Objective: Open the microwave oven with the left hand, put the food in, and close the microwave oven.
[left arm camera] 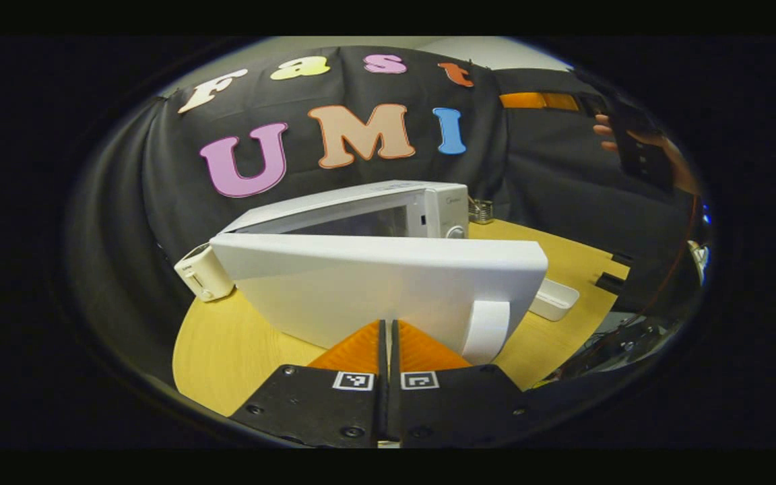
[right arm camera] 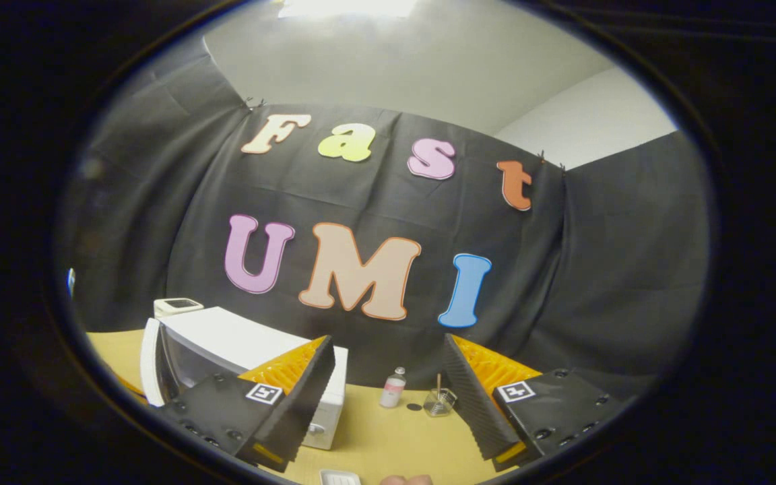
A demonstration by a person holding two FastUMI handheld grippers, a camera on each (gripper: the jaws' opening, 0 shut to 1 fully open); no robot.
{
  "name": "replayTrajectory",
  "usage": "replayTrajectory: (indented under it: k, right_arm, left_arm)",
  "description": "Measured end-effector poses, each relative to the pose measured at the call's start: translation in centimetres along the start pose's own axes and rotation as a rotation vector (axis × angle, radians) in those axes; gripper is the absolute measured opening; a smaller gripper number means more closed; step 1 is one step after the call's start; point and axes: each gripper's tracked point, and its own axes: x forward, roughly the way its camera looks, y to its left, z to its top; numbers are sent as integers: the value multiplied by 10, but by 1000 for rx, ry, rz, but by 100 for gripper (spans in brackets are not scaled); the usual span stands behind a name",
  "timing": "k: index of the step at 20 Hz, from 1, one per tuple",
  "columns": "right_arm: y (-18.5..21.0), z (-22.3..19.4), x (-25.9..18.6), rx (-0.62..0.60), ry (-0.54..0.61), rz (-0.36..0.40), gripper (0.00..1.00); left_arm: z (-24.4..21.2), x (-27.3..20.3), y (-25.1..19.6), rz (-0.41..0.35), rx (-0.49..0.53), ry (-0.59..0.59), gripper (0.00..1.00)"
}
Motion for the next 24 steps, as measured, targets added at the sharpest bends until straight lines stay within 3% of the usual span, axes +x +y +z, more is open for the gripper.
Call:
replayTrajectory:
  k: [14, 24]
  right_arm:
    - [-32, 1, -9, -16, 4, -54, 96]
    - [-45, 0, -17, -15, 26, -73, 96]
  left_arm:
    - [46, 63, -13, -24, 19, -58, 0]
    - [68, 103, 0, 16, -10, -82, 1]
